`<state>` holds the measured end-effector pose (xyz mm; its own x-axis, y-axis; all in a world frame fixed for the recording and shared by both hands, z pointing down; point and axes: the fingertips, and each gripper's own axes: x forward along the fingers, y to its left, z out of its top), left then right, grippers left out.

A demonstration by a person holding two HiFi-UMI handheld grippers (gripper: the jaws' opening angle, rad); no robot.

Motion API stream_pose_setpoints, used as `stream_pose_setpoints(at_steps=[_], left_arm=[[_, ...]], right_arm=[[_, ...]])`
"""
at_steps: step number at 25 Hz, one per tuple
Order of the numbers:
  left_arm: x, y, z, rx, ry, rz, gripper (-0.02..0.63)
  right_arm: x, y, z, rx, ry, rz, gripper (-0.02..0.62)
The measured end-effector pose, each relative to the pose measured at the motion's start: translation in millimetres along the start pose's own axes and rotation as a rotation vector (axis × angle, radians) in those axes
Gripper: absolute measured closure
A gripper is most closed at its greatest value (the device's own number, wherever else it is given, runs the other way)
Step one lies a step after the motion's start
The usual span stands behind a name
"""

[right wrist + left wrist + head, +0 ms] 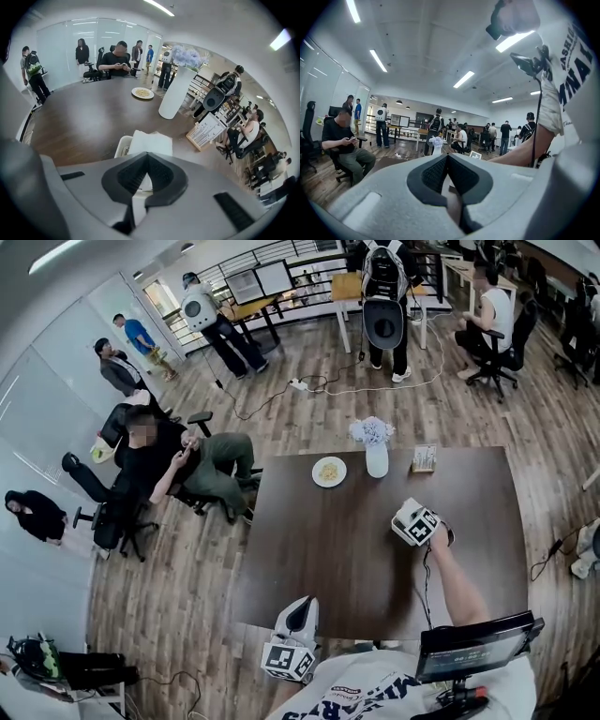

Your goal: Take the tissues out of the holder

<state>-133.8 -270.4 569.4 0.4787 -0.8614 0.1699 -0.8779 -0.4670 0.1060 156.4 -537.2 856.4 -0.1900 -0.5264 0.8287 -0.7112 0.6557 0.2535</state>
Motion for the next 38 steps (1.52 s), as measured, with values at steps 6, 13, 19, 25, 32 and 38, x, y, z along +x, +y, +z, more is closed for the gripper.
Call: stream_pose_setpoints(at_steps=[6, 13, 19, 25, 32, 38], left_arm=[[2.0, -3.5, 1.3, 0.003, -0.014, -0.020, 0.601], [6.4, -6.8, 1.6, 0.005, -0.033, -0.057, 0.601], [11.2, -14.9, 6.4, 0.008, -0.043, -0.102, 0.601], [13.4, -22.7, 8.8, 0.020, -0.058, -0.151, 0.603], [11.5, -34.4, 9.3, 0.018, -0.056, -0.188, 0.603], [7.1, -35.4, 8.1, 0.018, -0.055, -0.172, 0.603]], right_arm=[[-52.4, -14.2, 24.1, -0.009, -0.100, -0.059, 0.589], [-136.0, -18.4, 57.1, -0.087, -0.207, -0.131, 0.589], [-221.2, -12.2, 92.7, -0.171, -0.316, -0.192, 0.589], [-292.9, -9.0, 121.8, -0.185, -0.438, -0.284, 0.589], [-305.1, -2.9, 118.2, -0.191, -0.431, -0.299, 0.589], [-302.0, 1.5, 107.7, -0.200, -0.413, -0.290, 0.589]])
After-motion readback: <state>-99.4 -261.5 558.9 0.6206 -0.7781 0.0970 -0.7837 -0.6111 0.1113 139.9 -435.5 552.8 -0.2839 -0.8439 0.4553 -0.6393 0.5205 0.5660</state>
